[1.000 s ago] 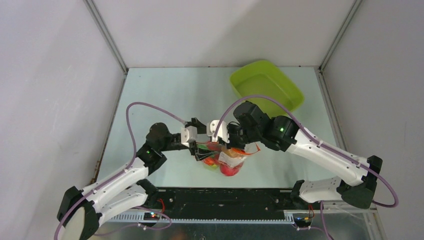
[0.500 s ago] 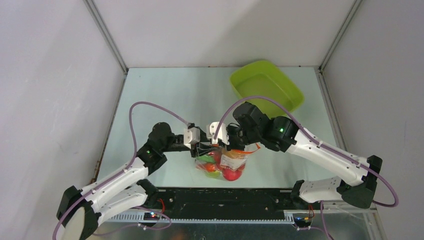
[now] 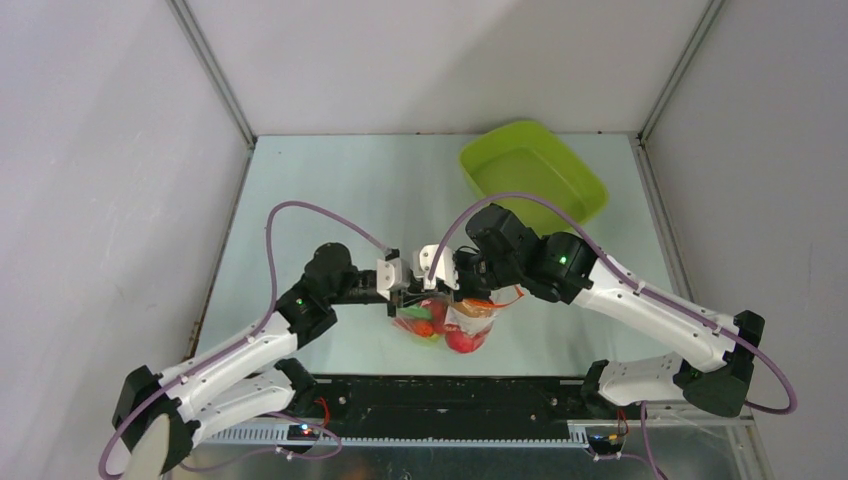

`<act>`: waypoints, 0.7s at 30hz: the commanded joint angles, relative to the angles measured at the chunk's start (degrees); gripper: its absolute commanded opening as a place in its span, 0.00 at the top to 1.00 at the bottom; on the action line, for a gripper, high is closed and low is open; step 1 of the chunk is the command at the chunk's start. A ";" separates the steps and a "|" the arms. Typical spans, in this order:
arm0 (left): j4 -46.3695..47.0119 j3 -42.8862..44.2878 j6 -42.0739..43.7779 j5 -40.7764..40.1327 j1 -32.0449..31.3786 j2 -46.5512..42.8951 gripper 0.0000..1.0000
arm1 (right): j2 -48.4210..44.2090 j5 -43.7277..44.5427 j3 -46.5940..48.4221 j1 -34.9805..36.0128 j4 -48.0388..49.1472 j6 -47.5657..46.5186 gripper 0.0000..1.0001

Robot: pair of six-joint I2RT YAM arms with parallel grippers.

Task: Place the food in the zip-top bag and seal the zipper
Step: Zip the zipper food storage bag at the center of the board.

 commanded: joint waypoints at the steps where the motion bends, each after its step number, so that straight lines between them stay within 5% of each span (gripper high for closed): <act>1: 1.72 -0.11 0.94 -6.51 -1.44 -1.43 1.00 | -1.17 0.95 2.38 0.12 2.18 -1.12 1.00; 7: 11.36 -7.39 -1.42 -12.35 -1.61 -7.11 1.00 | -2.20 2.76 0.60 -4.15 0.35 0.22 1.00; 21: 3.94 -8.15 2.14 -16.56 -1.61 -8.75 1.00 | -5.19 8.19 -2.64 -12.54 -6.36 1.22 1.00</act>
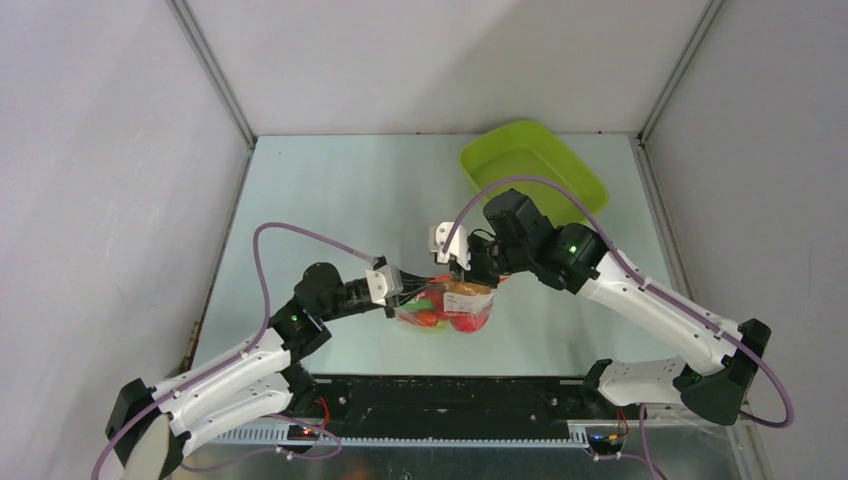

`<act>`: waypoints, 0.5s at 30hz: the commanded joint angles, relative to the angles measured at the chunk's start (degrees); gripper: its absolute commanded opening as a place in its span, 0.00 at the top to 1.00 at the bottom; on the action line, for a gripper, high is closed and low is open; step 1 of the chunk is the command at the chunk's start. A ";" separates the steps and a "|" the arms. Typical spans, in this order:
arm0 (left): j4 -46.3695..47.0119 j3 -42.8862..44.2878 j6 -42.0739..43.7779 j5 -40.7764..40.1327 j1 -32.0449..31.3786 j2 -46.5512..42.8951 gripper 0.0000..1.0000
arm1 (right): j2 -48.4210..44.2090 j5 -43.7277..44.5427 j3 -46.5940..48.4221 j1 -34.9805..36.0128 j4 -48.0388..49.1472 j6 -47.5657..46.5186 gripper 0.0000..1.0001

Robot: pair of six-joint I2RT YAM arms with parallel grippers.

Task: Place the food in the zip-top bag and seal the zipper
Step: Zip the zipper food storage bag at the center of the board.

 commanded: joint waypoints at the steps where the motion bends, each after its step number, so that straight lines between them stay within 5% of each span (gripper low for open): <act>1: -3.16 -0.93 2.16 -1.80 0.56 -1.99 1.00 | -4.09 11.48 -0.76 -4.33 -7.98 -0.52 1.00; 15: -4.46 -0.58 2.91 -2.19 0.53 -1.53 1.00 | -4.49 14.73 -1.69 -11.44 -17.44 -6.53 0.99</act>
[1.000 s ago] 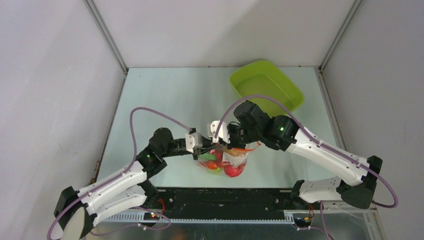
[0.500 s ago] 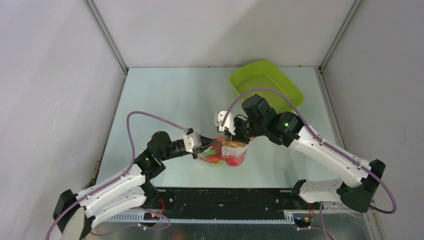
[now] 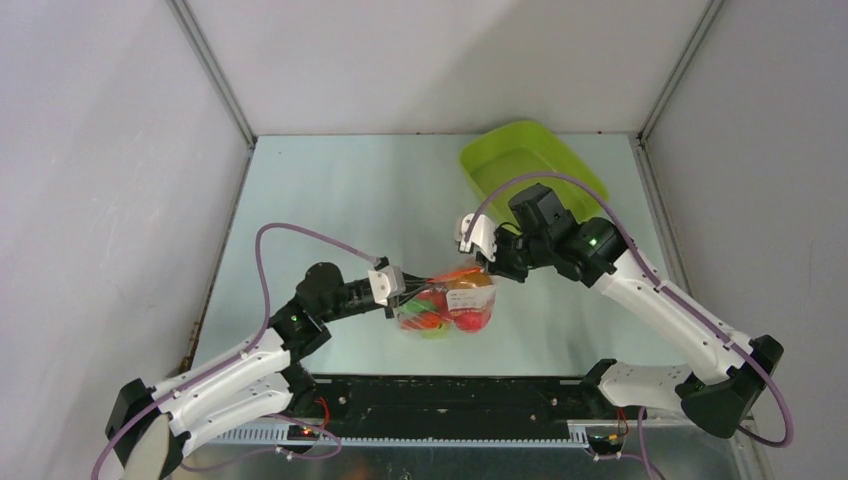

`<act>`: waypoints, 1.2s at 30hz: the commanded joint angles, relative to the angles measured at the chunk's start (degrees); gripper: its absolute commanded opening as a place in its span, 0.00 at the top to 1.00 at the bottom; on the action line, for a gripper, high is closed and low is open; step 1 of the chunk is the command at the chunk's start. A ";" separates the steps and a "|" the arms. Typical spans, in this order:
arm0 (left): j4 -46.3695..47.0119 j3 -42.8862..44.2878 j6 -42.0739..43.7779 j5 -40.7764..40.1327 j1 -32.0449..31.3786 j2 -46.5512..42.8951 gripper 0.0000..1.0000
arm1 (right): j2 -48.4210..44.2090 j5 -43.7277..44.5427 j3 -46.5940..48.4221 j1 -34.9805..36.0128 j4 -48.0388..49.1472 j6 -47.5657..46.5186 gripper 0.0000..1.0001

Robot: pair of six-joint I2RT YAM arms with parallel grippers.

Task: Place the food in the zip-top bag and seal the zipper
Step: Zip the zipper food storage bag at the center of the board.

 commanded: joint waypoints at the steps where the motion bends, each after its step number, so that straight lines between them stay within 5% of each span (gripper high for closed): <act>1: -1.79 -0.54 1.53 -0.43 0.71 -1.42 1.00 | -1.62 11.77 -0.13 -3.56 -10.90 -4.31 0.99; 17: -1.66 -0.46 2.00 0.53 0.65 -3.19 1.00 | -1.63 15.10 -0.11 -5.94 -8.17 -3.16 0.99; 22: -1.64 0.33 2.21 2.99 0.67 -2.74 1.00 | -6.55 3.40 -1.65 -5.70 -1.86 -7.35 0.97; 28: -2.39 1.90 2.83 3.96 0.70 -1.37 1.00 | -9.16 -15.11 -3.84 -4.98 1.16 -13.82 0.82; 36: -2.65 2.23 2.91 4.09 0.67 -1.68 1.00 | -4.66 -14.09 -3.86 -2.07 2.10 -15.20 0.73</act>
